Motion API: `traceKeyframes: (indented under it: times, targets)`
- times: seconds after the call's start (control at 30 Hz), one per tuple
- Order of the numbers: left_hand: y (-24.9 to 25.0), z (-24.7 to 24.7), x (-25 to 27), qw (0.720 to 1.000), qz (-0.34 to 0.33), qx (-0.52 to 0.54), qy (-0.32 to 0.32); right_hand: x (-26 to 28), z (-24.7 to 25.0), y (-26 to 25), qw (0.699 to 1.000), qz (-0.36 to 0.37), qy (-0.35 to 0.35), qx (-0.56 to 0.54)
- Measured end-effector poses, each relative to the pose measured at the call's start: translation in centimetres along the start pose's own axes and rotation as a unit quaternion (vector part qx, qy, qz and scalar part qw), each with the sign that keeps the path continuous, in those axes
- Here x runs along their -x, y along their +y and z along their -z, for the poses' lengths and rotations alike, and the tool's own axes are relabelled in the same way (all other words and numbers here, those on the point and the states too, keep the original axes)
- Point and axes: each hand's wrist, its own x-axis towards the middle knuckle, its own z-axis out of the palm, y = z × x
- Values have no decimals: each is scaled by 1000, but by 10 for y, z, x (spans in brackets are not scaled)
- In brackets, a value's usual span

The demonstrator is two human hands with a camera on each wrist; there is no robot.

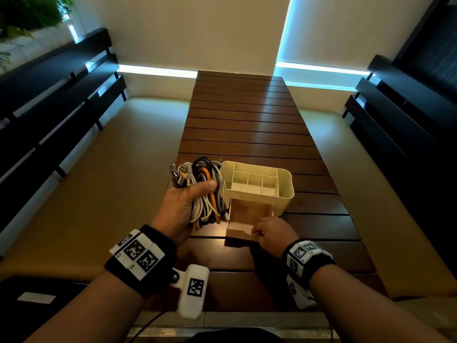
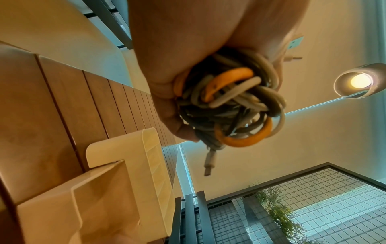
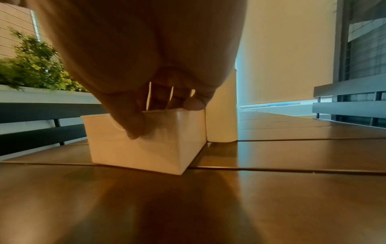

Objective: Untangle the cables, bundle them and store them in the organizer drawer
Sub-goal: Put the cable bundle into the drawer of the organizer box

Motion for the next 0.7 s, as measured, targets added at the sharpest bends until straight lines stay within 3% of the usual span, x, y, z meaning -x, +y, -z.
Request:
traceKeyframes:
  times: [0.23, 0.37, 0.5, 0.6, 0.7]
  targets:
    - [-7, -5, -6, 999, 3, -35, 4, 11, 4, -3, 998, 10, -12, -60]
    - [-24, -12, -27, 988, -1, -151, 20, 19, 13, 8, 973, -54, 87, -206]
    - [-57, -30, -50, 960, 10, -278, -7, 29, 13, 10, 972, -66, 85, -209]
    - [-82, -38, -63, 917, 35, -393, -58, 31, 12, 8, 973, -57, 93, -201]
    - [-97, -44, -70, 826, 15, -552, -108, 34, 11, 9, 981, -42, 98, -163]
